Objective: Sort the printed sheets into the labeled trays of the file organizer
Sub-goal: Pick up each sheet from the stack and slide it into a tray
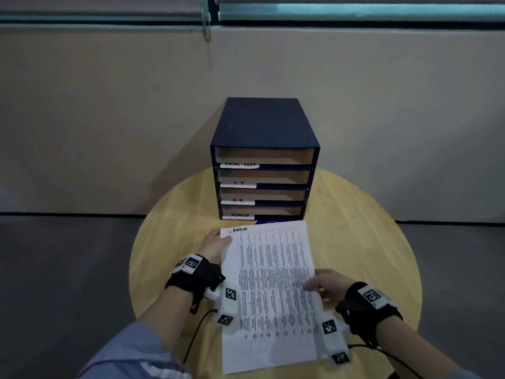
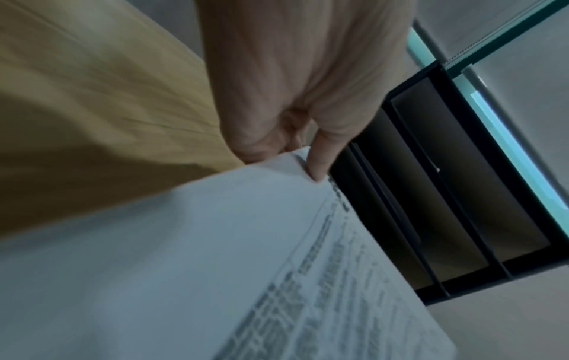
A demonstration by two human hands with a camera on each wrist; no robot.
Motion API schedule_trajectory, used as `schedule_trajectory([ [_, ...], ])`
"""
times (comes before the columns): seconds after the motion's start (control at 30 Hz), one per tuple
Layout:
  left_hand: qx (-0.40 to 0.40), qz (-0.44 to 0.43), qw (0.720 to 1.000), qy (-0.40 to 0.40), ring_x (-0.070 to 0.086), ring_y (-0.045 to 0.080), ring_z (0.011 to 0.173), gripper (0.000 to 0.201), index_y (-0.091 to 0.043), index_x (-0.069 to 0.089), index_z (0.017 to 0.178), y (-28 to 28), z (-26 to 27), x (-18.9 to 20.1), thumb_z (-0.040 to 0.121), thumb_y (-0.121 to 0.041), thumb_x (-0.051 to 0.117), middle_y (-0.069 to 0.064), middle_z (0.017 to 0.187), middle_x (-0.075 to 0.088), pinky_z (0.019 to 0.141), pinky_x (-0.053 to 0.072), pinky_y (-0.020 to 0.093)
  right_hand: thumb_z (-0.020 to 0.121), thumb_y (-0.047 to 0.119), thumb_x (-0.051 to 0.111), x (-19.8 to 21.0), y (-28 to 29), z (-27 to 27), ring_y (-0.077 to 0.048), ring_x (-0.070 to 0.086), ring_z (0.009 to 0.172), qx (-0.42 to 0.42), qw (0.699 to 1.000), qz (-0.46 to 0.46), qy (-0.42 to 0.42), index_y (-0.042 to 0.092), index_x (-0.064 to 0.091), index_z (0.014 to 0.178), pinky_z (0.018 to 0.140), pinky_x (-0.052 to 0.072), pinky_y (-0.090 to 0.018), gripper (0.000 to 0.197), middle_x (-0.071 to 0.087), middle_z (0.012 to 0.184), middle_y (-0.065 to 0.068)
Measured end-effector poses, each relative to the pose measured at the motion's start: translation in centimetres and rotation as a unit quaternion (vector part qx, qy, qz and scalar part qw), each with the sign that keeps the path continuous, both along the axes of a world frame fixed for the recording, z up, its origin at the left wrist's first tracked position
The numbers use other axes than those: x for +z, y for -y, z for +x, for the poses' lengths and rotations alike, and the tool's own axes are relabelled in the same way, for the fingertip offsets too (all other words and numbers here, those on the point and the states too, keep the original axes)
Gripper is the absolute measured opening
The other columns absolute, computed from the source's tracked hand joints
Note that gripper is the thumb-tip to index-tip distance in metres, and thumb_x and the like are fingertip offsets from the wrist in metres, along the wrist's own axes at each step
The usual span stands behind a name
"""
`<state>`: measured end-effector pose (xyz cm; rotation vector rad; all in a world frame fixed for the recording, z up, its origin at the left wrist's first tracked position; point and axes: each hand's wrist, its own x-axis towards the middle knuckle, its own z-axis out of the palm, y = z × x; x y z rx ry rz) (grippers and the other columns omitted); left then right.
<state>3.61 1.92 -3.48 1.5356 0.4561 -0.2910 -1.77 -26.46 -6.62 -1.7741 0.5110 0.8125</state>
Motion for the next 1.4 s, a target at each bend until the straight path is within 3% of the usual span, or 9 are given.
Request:
schedule_trajectory([
  [0.13,0.008,-0.032,0.999,-0.030,0.062,0.029,0.098,0.027,-0.012,0.047,0.120,0.0,0.2,-0.1,0.094,-0.011,0.054,0.010,0.106,0.065,0.086,0.053,0.042,0.084,0.003,0.062,-1.8,0.4,1.9,-0.031,0.064,0.098,-0.049,0.997,-0.012,0.053,0.001,0.061,0.103,0.098,0.050,-0.051,0.019,0.066,0.111,-0.021],
  [0.23,-0.078,-0.023,0.994,-0.074,0.063,0.027,0.099,0.039,-0.012,0.049,0.126,-0.4,-0.3,-0.5,0.090,-0.021,0.061,0.010,0.106,0.067,0.089,0.051,0.040,0.087,0.006,0.060,-1.7,0.1,3.8,-0.028,0.061,0.099,-0.053,0.997,-0.012,0.052,0.013,0.062,0.088,0.101,0.049,-0.046,0.007,0.062,0.108,-0.014],
  [0.3,-0.102,-0.016,0.992,-0.079,0.063,0.024,0.091,0.036,-0.009,0.048,0.127,-0.7,-0.5,-0.8,0.093,-0.013,0.057,0.011,0.110,0.066,0.072,0.051,0.032,0.088,0.007,0.059,-1.4,-0.2,5.2,-0.026,0.060,0.100,-0.043,0.998,-0.006,0.047,0.017,0.060,0.083,0.101,0.050,-0.043,0.011,0.060,0.110,-0.012],
  [0.47,-0.144,-0.020,0.986,-0.077,0.067,0.026,0.096,0.032,-0.004,0.055,0.123,-1.7,-0.8,-1.2,0.093,-0.013,0.057,0.015,0.114,0.070,0.057,0.052,0.025,0.090,0.005,0.055,-0.6,-1.4,8.6,-0.024,0.057,0.100,0.002,0.997,-0.018,0.070,0.010,0.057,0.108,0.103,0.048,-0.042,0.019,0.057,0.111,-0.011],
  [0.63,-0.170,0.019,0.982,-0.081,0.065,0.028,0.107,0.027,-0.006,0.059,0.119,-2.1,-0.4,-1.1,0.093,-0.006,0.055,0.014,0.117,0.068,0.080,0.057,0.035,0.092,0.001,0.051,1.3,-2.5,10.1,-0.019,0.060,0.082,-0.042,0.990,-0.030,0.132,0.004,0.052,0.130,0.083,0.054,-0.034,0.038,0.060,0.109,-0.009],
  [0.83,-0.094,0.092,0.991,-0.004,0.062,0.034,0.112,0.034,0.005,0.051,0.128,-2.1,0.5,-2.6,0.094,-0.001,0.051,0.021,0.125,0.061,0.096,0.049,0.045,0.089,0.003,0.058,2.4,-2.6,7.5,-0.025,0.058,0.088,0.046,0.992,-0.075,0.090,0.008,0.056,0.093,0.060,0.045,-0.025,0.007,0.062,0.099,-0.013],
  [1.03,-0.164,-0.037,0.981,-0.102,0.070,0.035,0.096,0.032,-0.010,0.055,0.125,-1.5,-1.1,-1.3,0.094,-0.018,0.058,0.016,0.117,0.067,0.071,0.060,0.040,0.091,-0.004,0.050,2.0,-3.2,7.8,-0.009,0.053,0.040,-0.080,0.982,-0.063,0.157,0.011,0.049,0.071,0.037,0.037,-0.016,0.024,0.050,0.067,-0.008],
  [1.17,-0.106,-0.034,0.990,-0.082,0.073,0.028,0.067,0.031,-0.006,0.047,0.129,-1.5,-1.2,-1.7,0.099,-0.012,0.047,0.020,0.099,0.071,0.055,0.060,0.033,0.091,0.012,0.058,2.2,-3.5,6.9,-0.018,0.057,0.062,-0.021,0.994,-0.054,0.093,0.013,0.049,0.089,0.049,0.044,-0.024,0.009,0.058,0.079,-0.006],
  [1.4,-0.028,0.015,0.999,-0.044,0.045,0.004,0.032,0.028,-0.001,0.051,0.125,-0.5,-0.3,-3.2,0.099,-0.011,0.044,0.008,0.076,0.060,0.033,0.037,0.016,0.098,0.001,0.040,1.8,-4.0,6.5,-0.015,0.046,0.023,-0.086,0.992,-0.024,0.085,0.008,0.046,0.090,0.028,0.036,-0.016,0.012,0.052,0.063,-0.015],
])
